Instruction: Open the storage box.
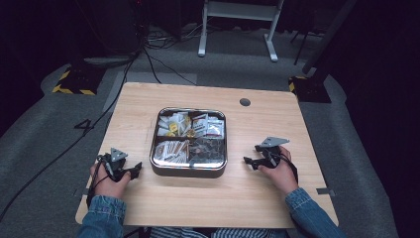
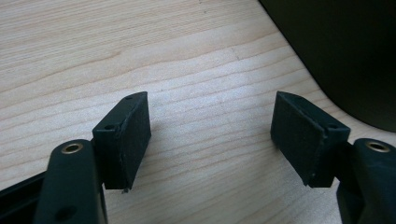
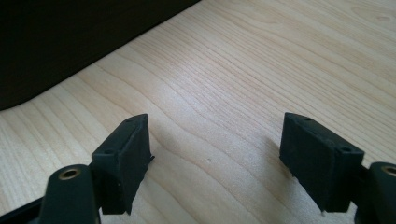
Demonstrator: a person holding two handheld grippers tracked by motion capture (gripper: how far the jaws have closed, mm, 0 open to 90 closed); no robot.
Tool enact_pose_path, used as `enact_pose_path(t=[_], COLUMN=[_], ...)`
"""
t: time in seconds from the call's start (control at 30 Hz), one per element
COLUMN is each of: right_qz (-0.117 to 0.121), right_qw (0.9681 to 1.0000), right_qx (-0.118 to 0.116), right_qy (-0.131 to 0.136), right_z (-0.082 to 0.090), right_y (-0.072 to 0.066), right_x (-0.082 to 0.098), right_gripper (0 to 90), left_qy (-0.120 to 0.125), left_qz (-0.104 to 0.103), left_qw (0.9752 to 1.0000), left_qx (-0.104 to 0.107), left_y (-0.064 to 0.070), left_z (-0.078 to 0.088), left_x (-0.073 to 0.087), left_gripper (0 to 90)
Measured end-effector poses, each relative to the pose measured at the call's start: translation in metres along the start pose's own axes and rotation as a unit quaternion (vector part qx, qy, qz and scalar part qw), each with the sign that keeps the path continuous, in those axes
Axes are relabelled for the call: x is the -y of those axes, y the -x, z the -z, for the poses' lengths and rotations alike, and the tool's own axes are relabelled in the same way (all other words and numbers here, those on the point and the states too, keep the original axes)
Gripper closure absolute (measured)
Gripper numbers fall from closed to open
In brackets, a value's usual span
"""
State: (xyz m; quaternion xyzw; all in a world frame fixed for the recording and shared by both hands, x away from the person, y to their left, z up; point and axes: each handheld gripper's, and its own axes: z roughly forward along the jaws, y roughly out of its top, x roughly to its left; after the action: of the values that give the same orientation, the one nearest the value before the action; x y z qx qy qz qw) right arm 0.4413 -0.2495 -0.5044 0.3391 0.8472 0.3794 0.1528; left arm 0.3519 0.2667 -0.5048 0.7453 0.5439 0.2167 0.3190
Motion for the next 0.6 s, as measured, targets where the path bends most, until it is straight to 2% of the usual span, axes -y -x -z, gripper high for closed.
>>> enact_pose_path(t=[0.17, 0.33, 0.6], right_qz=[-0.002, 0.004, 0.000], right_qw=[1.0000, 1.0000, 1.0000], right_qx=[0.001, -0.007, -0.005], right_qy=[0.000, -0.004, -0.005], right_z=[0.0004, 0.0001, -0.0006], right_y=[-0.0003, -0.0008, -0.0007], right_x=[0.0003, 0.0006, -0.0001], right_gripper=[24.8, 18.7, 18.5], left_qy=[-0.001, -0.001, -0.001], left_qz=[-0.001, -0.001, -0.001], left_qw=[1.0000, 1.0000, 1.0000], left_qx=[0.001, 0.001, 0.003], left_y=[0.0001, 0.0001, 0.0007], left_z=[-0.0002, -0.0002, -0.0006], left_x=[-0.0003, -0.0003, -0.0006], left_gripper=[29.0, 29.0, 29.1])
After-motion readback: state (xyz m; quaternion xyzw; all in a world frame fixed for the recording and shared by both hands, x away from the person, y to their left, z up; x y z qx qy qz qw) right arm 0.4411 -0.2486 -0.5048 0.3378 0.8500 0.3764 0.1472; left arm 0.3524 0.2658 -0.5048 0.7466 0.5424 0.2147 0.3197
